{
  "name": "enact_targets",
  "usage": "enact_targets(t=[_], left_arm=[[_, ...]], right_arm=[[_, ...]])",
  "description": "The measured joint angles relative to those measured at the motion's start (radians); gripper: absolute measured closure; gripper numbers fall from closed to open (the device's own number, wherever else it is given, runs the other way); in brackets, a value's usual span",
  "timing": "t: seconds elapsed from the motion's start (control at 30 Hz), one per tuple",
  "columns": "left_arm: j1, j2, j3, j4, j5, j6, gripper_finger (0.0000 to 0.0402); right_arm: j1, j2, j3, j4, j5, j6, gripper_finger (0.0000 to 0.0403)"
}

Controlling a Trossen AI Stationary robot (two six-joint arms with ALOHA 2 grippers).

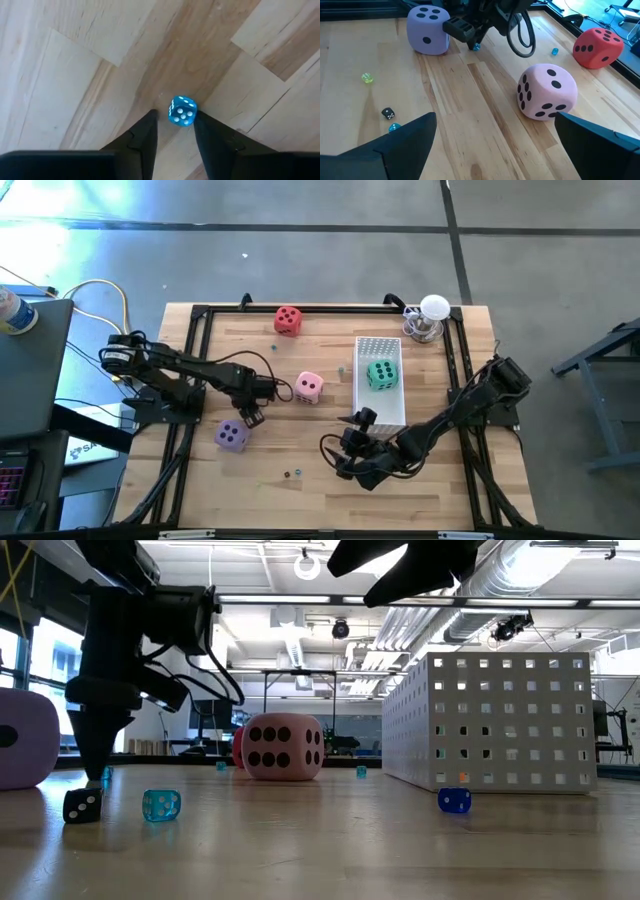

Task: Pick & Place Dice
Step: Put the light blue die into the white bin

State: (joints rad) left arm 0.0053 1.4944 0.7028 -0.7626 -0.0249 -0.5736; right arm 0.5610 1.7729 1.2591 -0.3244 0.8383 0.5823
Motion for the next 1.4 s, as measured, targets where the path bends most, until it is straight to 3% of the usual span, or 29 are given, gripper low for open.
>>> enact_targets(t=[0.23, 0.5, 0.93, 1.17, 1.4], left_arm=[[-0.025, 0.001, -0.001, 0.017, -0.029, 0.022, 0.0357], [-0.063, -0.002, 0.006, 0.031, -0.080, 0.047, 0.0400], [-0.071, -0.081, 0.029, 0.126, -0.094, 0.062, 0.0401], [-0.087, -0.087, 0.030, 0.232, -0.086, 0.148, 0.0401], [-0.177, -0.087, 0.030, 0.432, -0.085, 0.317, 0.0401]], right_arm=[[0.000, 0.000, 0.000, 0.000, 0.000, 0.000, 0.0004], [-0.001, 0.000, 0.000, 0.003, 0.000, 0.000, 0.0004], [-0.001, 0.000, 0.000, 0.008, 0.000, -0.003, 0.0004], [-0.001, 0.000, 0.000, 0.003, -0.002, -0.003, 0.0004], [-0.001, 0.000, 0.000, 0.003, -0.001, -0.003, 0.0004]])
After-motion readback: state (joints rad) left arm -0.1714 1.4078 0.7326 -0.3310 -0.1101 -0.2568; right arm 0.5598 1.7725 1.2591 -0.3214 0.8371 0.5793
